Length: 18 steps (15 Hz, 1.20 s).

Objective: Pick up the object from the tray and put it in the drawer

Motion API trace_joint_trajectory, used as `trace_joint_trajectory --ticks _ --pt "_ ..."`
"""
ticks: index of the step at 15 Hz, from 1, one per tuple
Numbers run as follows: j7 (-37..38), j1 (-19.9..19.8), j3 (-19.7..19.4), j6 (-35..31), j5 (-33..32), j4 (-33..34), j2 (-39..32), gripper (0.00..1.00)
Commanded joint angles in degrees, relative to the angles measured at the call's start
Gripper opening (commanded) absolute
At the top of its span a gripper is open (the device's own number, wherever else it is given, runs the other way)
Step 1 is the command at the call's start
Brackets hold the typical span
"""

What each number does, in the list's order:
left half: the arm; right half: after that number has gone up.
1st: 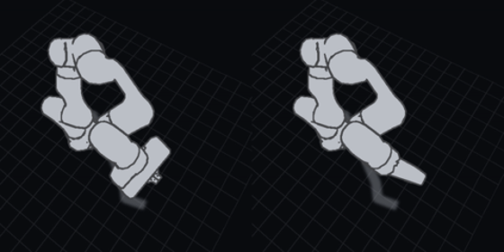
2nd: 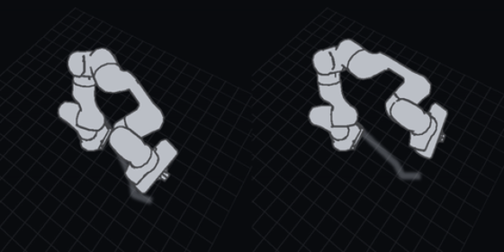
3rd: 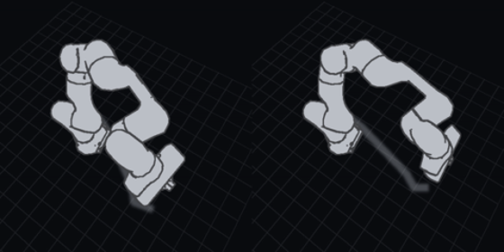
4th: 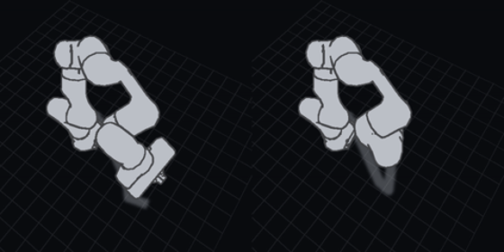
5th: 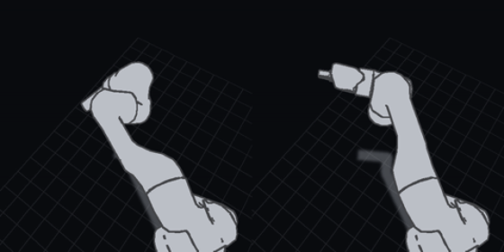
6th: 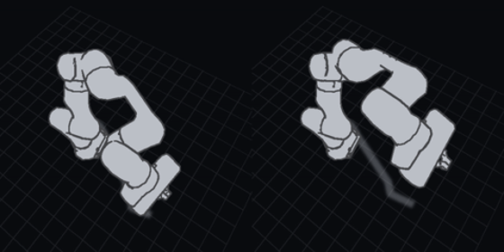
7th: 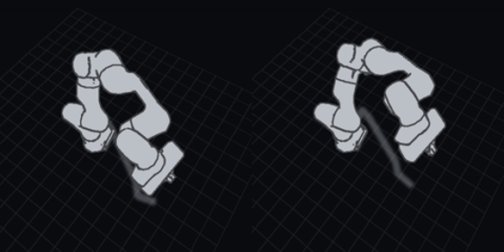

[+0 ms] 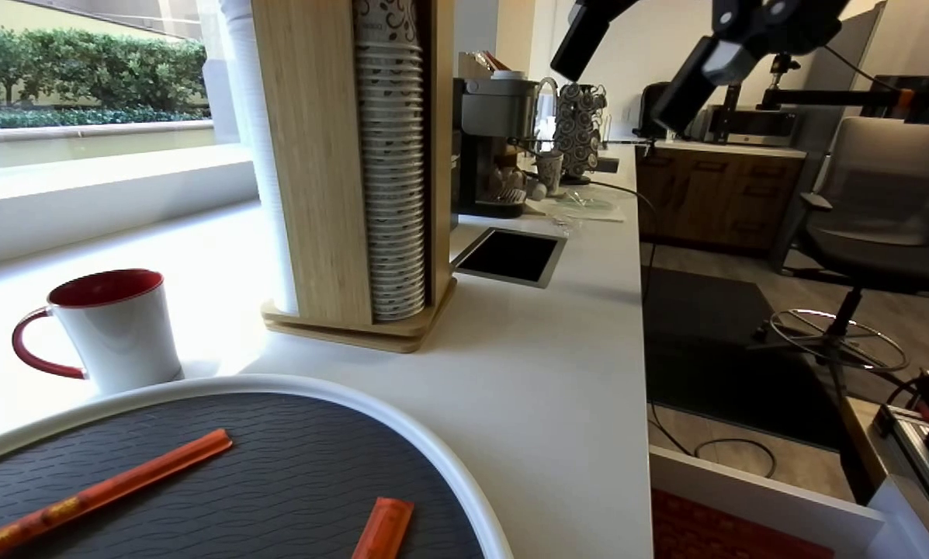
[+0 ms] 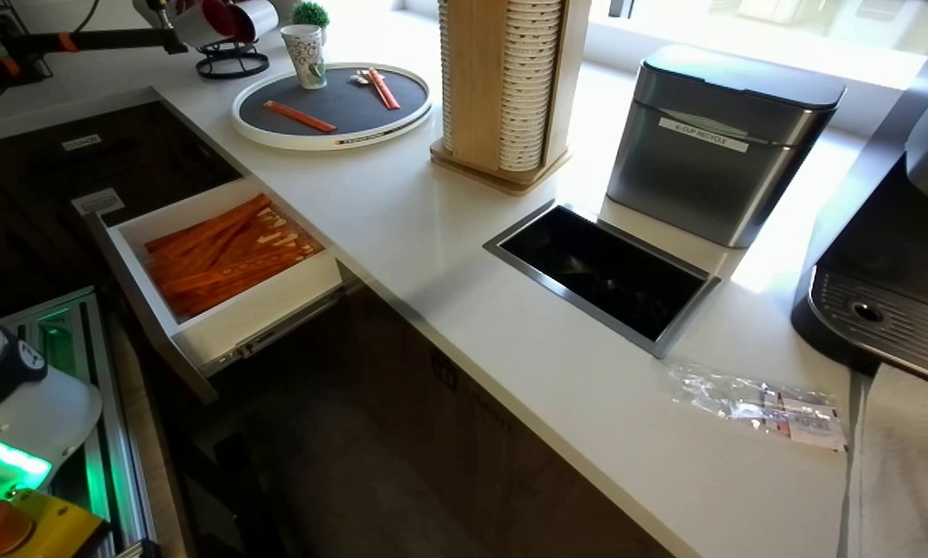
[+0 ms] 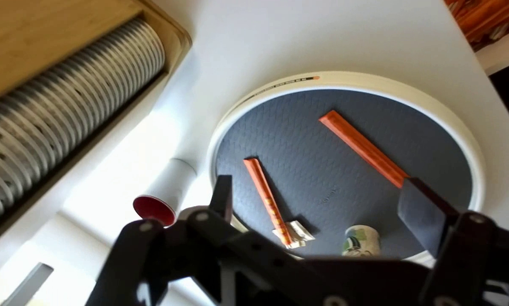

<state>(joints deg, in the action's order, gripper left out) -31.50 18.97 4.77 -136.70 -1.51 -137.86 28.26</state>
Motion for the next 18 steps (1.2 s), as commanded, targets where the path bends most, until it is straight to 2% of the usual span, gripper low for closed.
trace_joint_trajectory --ticks 1,14,18 --pt "-1.6 1.0 -0.4 0.2 0.3 0.2 -0.2 1.00" --pt "-3.8 1.6 -0.7 0.2 0.6 0.2 -0.7 1.00" --pt "-13.8 6.4 -2.2 -7.7 4.3 5.2 -8.6 1.00"
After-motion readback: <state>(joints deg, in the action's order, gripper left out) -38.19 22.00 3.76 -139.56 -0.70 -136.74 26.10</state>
